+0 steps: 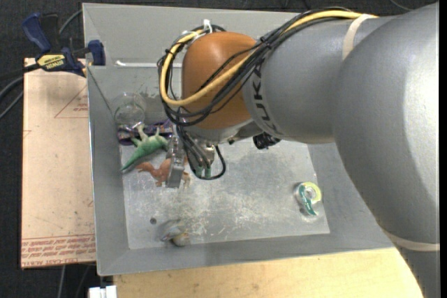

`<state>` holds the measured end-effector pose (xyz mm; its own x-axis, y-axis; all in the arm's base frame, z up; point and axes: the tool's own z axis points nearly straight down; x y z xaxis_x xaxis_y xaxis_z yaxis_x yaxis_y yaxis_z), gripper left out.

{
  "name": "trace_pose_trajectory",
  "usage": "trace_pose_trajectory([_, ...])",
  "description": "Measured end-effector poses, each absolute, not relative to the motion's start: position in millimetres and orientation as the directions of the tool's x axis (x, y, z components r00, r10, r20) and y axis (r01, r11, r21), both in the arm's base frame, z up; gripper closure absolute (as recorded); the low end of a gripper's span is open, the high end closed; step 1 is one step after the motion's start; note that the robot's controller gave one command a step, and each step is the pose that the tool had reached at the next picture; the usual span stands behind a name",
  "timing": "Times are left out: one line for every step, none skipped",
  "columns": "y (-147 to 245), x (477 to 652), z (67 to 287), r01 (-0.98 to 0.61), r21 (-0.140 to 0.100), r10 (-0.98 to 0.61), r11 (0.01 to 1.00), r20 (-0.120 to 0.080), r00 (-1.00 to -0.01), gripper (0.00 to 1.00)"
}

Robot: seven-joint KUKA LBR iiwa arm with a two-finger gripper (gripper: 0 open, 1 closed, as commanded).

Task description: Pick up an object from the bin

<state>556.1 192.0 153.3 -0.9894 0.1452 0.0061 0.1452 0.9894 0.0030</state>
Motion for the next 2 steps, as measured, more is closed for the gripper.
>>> trace_pose_trajectory([192.3, 557.1, 163.7, 0.145, 0.005, 0.145, 0.989, 0.002, -0.989, 1.00])
trace_pose_trajectory([192.3, 557.3, 168.1, 0.145, 0.005, 0.145, 0.989, 0.002, -0.989, 1.00])
